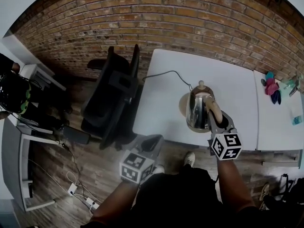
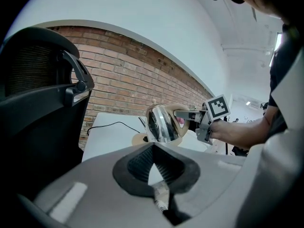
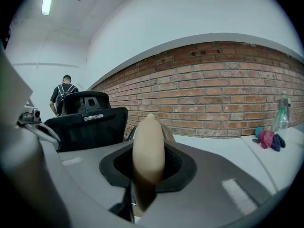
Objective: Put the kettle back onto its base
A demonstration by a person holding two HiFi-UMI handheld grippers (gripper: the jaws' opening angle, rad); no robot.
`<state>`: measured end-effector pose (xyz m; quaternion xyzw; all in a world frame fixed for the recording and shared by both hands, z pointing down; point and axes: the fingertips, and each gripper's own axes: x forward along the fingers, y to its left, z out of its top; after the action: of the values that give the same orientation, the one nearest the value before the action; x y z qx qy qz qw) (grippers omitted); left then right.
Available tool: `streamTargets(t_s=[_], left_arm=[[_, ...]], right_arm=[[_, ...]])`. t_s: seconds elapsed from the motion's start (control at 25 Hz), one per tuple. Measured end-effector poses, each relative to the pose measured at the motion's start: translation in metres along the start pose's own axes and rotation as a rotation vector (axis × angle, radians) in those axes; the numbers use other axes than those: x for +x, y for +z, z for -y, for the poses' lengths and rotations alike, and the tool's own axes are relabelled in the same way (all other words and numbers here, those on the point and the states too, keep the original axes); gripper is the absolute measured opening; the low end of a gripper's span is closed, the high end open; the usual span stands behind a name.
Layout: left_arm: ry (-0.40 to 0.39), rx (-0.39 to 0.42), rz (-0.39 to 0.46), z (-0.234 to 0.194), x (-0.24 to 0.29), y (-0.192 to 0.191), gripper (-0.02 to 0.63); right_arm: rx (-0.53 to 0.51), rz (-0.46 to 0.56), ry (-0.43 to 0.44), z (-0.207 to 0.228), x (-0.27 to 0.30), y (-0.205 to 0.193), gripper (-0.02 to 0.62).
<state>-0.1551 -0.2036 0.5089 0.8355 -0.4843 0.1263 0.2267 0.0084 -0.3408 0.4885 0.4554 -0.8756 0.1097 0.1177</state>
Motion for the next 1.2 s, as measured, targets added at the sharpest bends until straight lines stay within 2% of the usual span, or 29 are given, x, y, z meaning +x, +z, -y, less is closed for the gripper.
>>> streamTargets(t_s=[0.28, 0.72, 1.2], left_arm=[[0.012, -0.027, -0.01, -0.006, -0.008, -0.007, 0.0], [0.105, -0.041, 0.014, -0.018, -0.025, -0.013, 0.0], [0.146, -0.069, 0.024, -0.028, -0.038, -0.017, 0.0]], right_arm=[[0.04, 0.026, -0.006, 0.003, 0.041, 0.016, 0.101], [0.029, 0.024, -0.016, 0.021, 0.097, 0.023, 0.1], [0.03, 0.001, -0.05, 0.025, 0.11, 0.01, 0.101]])
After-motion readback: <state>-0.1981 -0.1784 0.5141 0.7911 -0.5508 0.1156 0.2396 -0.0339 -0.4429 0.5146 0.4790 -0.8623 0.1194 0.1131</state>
